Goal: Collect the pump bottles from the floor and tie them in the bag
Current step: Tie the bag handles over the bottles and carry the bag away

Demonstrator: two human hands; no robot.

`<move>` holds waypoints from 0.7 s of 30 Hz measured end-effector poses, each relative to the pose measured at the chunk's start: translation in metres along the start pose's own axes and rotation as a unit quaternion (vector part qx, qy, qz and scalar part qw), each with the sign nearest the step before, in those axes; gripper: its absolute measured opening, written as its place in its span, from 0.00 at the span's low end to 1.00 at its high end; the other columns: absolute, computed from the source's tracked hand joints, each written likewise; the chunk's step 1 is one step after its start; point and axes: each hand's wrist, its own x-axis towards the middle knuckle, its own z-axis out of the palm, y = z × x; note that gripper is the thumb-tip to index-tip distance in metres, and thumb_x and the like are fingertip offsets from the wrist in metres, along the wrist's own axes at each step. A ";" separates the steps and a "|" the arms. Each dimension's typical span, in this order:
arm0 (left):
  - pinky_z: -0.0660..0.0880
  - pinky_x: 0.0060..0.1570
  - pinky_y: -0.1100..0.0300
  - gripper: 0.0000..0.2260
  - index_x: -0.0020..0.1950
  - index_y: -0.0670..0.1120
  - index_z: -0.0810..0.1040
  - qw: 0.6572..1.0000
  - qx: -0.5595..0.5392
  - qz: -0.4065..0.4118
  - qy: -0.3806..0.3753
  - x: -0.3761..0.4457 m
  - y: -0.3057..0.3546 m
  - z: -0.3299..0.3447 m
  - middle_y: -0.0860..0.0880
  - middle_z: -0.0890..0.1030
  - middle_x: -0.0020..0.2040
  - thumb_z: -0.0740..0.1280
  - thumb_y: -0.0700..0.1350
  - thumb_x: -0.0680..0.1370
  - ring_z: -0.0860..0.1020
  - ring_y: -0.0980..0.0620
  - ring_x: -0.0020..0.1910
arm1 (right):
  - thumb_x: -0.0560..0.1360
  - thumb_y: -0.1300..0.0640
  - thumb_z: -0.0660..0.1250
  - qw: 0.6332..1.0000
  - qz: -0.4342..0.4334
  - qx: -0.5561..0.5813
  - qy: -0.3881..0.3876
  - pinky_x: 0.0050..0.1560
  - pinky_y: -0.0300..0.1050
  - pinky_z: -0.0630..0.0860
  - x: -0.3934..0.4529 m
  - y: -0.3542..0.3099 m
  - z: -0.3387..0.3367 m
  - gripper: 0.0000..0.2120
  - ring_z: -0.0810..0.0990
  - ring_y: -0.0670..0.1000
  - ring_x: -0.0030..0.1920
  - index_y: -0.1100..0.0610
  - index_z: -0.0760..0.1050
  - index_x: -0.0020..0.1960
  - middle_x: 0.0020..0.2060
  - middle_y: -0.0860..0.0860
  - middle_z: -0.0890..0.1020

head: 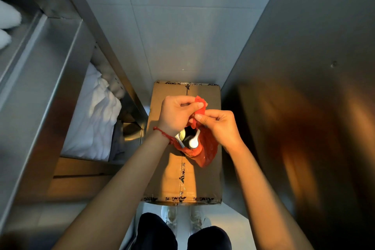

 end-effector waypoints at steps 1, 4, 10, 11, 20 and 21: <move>0.77 0.38 0.66 0.08 0.47 0.42 0.81 1.000 0.005 0.004 0.001 -0.001 0.001 -0.002 0.52 0.83 0.35 0.68 0.33 0.72 0.81 0.57 0.36 | 0.70 0.66 0.68 1.000 0.004 0.001 0.000 0.37 0.35 0.77 -0.001 -0.002 0.001 0.05 0.81 0.44 0.33 0.67 0.80 0.45 0.28 0.46 0.84; 0.76 0.39 0.67 0.08 0.44 0.48 0.82 0.999 0.033 0.018 0.026 -0.009 0.004 -0.013 0.57 0.83 0.33 0.67 0.36 0.73 0.79 0.62 0.34 | 0.71 0.64 0.68 1.000 0.020 0.016 0.006 0.36 0.36 0.77 -0.008 -0.011 0.007 0.05 0.80 0.46 0.31 0.67 0.81 0.39 0.26 0.47 0.83; 0.73 0.52 0.68 0.12 0.54 0.42 0.80 0.969 0.203 0.095 0.104 -0.051 -0.005 -0.042 0.49 0.82 0.49 0.64 0.45 0.75 0.79 0.59 0.48 | 0.71 0.62 0.68 0.998 0.042 0.031 0.033 0.46 0.53 0.76 -0.026 -0.021 0.013 0.08 0.79 0.57 0.37 0.67 0.81 0.39 0.34 0.61 0.83; 0.72 0.52 0.70 0.12 0.55 0.41 0.80 0.962 0.223 0.107 0.118 -0.061 -0.005 -0.045 0.47 0.82 0.50 0.64 0.44 0.75 0.78 0.58 0.49 | 0.71 0.62 0.69 0.998 0.046 0.030 0.033 0.48 0.55 0.76 -0.030 -0.021 0.014 0.08 0.78 0.58 0.38 0.67 0.81 0.38 0.35 0.63 0.82; 0.69 0.61 0.52 0.16 0.57 0.40 0.78 0.878 0.414 0.119 0.208 -0.162 -0.022 -0.044 0.41 0.81 0.55 0.59 0.46 0.75 0.76 0.48 0.58 | 0.70 0.61 0.70 0.998 0.060 0.001 -0.028 0.50 0.59 0.77 -0.086 -0.023 0.010 0.09 0.79 0.57 0.37 0.57 0.83 0.32 0.29 0.52 0.84; 0.68 0.61 0.52 0.17 0.57 0.40 0.78 0.873 0.421 0.113 0.220 -0.175 -0.024 -0.041 0.41 0.81 0.56 0.59 0.47 0.75 0.74 0.49 0.58 | 0.70 0.61 0.70 0.997 0.062 -0.003 -0.036 0.50 0.59 0.77 -0.093 -0.021 0.008 0.08 0.79 0.57 0.38 0.57 0.83 0.32 0.30 0.55 0.84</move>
